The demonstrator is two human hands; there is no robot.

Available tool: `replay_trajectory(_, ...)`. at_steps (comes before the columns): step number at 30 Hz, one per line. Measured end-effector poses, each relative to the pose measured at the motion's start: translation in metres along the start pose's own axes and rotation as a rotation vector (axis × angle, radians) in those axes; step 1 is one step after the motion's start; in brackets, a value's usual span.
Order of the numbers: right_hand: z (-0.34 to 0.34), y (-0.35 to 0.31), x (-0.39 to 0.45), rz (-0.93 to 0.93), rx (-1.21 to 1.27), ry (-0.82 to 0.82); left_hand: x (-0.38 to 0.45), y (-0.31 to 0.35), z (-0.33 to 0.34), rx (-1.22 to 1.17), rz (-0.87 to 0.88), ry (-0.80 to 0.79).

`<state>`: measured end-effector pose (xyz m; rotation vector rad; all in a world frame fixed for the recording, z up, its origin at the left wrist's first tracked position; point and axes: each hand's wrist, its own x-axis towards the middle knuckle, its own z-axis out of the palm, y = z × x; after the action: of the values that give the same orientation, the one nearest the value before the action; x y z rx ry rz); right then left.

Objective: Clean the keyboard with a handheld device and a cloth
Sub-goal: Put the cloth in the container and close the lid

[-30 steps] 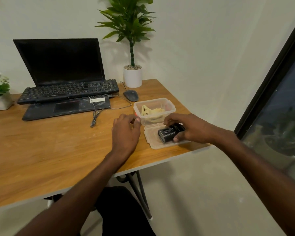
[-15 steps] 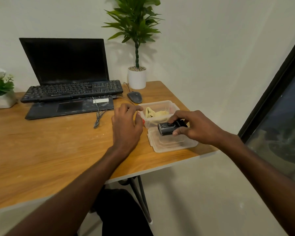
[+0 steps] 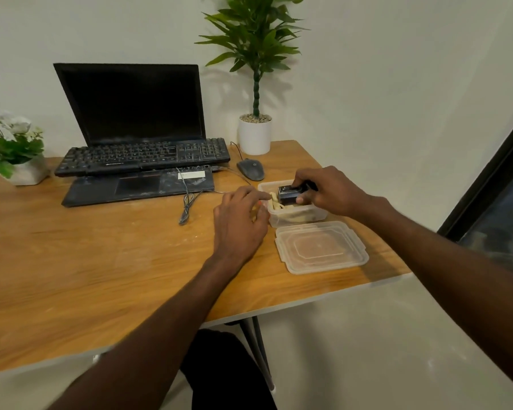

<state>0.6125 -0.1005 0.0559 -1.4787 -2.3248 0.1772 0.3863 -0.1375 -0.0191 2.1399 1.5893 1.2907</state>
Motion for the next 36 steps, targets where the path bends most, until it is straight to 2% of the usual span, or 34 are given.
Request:
replay_trajectory(7, 0.000, -0.007, 0.007, 0.038, -0.127, -0.104, 0.001, -0.001, 0.001, 0.015, 0.005, -0.006)
replay_trajectory(14, -0.005, -0.012, -0.004, 0.101, -0.132, -0.038, -0.001, 0.001, 0.000, 0.050, 0.045, -0.011)
replay_trajectory(17, -0.006, -0.017, -0.016, 0.117, -0.111, 0.085, -0.002, 0.004, -0.001, 0.072, 0.072, -0.003)
replay_trajectory(19, -0.007, -0.021, -0.031, 0.165, -0.024, 0.276, -0.004, 0.007, -0.005, 0.071, 0.066, 0.041)
replay_trajectory(21, -0.010, -0.024, -0.050, 0.259, 0.047, 0.469, -0.009, 0.013, -0.010, 0.086, 0.060, 0.123)
replay_trajectory(23, -0.011, -0.026, -0.069, 0.391, 0.013, 0.524, -0.016, 0.019, -0.015, 0.136, 0.050, 0.149)
replay_trajectory(26, -0.007, -0.024, -0.089, 0.616, -0.065, 0.297, -0.033, 0.028, -0.014, 0.313, -0.023, 0.007)
replay_trajectory(29, 0.001, -0.028, -0.099, 0.706, -0.038, 0.090, -0.045, 0.037, -0.010, 0.396, -0.097, -0.133)
replay_trajectory(32, 0.003, -0.034, -0.102, 0.743, -0.045, 0.073, -0.052, 0.048, -0.003, 0.339, -0.137, -0.167)
replay_trajectory(36, 0.001, -0.032, -0.107, 0.820, 0.028, 0.119, -0.064, 0.055, -0.002, 0.132, -0.246, -0.172)
